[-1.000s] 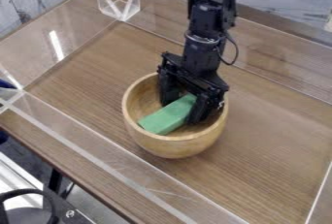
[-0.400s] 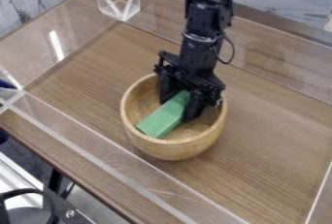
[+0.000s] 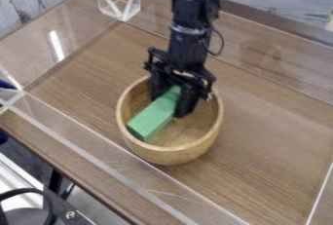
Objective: Remove the green block from inside the brown bowl and put it on the table
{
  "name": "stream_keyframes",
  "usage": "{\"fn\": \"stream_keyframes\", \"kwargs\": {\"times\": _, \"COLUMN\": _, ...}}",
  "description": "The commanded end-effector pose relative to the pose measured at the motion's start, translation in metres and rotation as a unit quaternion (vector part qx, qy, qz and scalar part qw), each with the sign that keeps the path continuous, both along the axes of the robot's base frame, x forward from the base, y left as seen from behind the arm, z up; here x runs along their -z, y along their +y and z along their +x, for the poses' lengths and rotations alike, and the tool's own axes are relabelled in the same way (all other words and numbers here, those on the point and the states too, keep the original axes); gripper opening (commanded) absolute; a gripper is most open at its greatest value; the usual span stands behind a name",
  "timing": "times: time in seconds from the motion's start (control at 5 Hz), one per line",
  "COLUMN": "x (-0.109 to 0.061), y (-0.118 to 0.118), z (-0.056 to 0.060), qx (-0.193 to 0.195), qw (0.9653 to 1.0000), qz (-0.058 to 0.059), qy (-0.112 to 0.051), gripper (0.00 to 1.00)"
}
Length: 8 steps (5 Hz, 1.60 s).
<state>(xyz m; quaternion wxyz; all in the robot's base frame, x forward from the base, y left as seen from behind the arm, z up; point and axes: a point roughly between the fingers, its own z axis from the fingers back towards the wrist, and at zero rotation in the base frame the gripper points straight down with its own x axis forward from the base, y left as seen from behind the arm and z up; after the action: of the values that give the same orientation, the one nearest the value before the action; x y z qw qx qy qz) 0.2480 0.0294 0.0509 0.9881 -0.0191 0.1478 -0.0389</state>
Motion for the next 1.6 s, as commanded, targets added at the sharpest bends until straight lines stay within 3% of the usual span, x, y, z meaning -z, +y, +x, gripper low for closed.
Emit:
{"fn": "stream_keyframes", "kwargs": {"times": 0.0, "x": -0.047, "y": 0.014, "z": 0.016, "qx": -0.013, "qw": 0.9975, "qz": 0.007, "qy": -0.069, "gripper": 0.00}}
{"fn": "stream_keyframes", "kwargs": {"times": 0.2, "x": -0.073, "y": 0.033, "z": 0.028, "qx": -0.036, "qw": 0.9947, "qz": 0.010, "qy": -0.096, "gripper": 0.00}}
{"fn": "stream_keyframes", "kwargs": {"times": 0.8, "x": -0.024, "y": 0.018, "z": 0.016, "qx": -0.014, "qw": 0.9957, "qz": 0.013, "qy": -0.091, "gripper": 0.00}}
{"fn": "stream_keyframes", "kwargs": {"times": 1.4, "x": 0.003, "y": 0.014, "z": 0.007, "qx": -0.001, "qw": 0.9970, "qz": 0.009, "qy": -0.076, "gripper": 0.00}}
